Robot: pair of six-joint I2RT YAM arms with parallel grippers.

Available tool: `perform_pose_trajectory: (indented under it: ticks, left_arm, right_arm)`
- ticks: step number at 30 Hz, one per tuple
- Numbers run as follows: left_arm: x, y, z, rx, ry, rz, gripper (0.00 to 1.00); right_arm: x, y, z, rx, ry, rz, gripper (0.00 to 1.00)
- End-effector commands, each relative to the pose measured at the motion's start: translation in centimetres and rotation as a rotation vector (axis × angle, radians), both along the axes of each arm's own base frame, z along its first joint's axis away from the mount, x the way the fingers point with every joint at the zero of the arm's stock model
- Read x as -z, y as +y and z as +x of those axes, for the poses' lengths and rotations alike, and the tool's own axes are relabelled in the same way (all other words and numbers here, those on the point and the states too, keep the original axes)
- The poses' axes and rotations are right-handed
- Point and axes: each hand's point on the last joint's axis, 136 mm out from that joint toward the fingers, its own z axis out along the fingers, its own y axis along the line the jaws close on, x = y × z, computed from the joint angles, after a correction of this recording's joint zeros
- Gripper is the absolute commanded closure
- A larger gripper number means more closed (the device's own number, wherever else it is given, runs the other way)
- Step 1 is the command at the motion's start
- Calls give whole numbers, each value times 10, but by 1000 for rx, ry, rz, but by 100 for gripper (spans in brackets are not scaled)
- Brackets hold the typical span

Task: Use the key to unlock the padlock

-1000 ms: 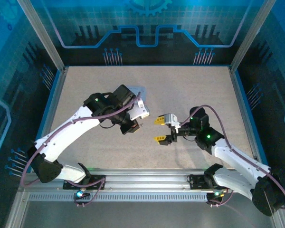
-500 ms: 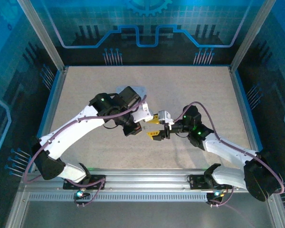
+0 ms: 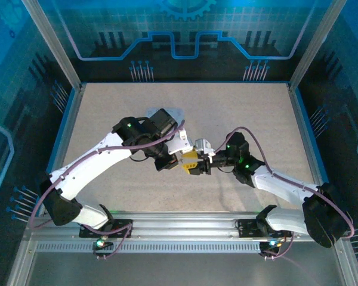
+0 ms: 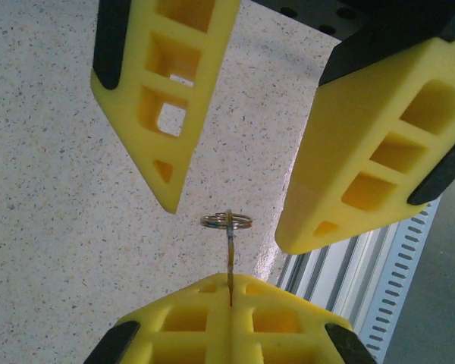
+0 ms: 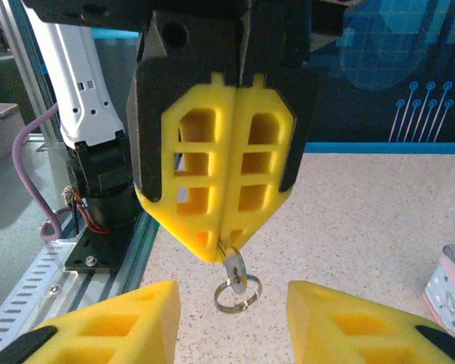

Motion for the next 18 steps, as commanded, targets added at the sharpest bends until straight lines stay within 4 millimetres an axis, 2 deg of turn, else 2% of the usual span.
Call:
perform_pose_trajectory:
  ticks: [1, 6, 14, 16, 18]
  left_arm:
    - [-14, -6, 2, 29, -46, -27, 100]
    - [-14, -6, 1, 33, -48, -29, 100]
    - [-11, -3, 3, 35, -54, -4, 100]
    - [-14, -4, 3, 36, -66, -14, 100]
    - [-21, -5, 5, 34, -95, -44, 86]
  right_arm:
    - [-17, 7, 0, -16, -39, 37, 62]
    - [-19, 7, 0, -18, -37, 38, 72]
    - [-19, 1, -4, -1, -26, 20, 99]
    - [-17, -2, -5, 8, -13, 13, 100]
    - [-14, -5, -4, 26, 5, 9, 100]
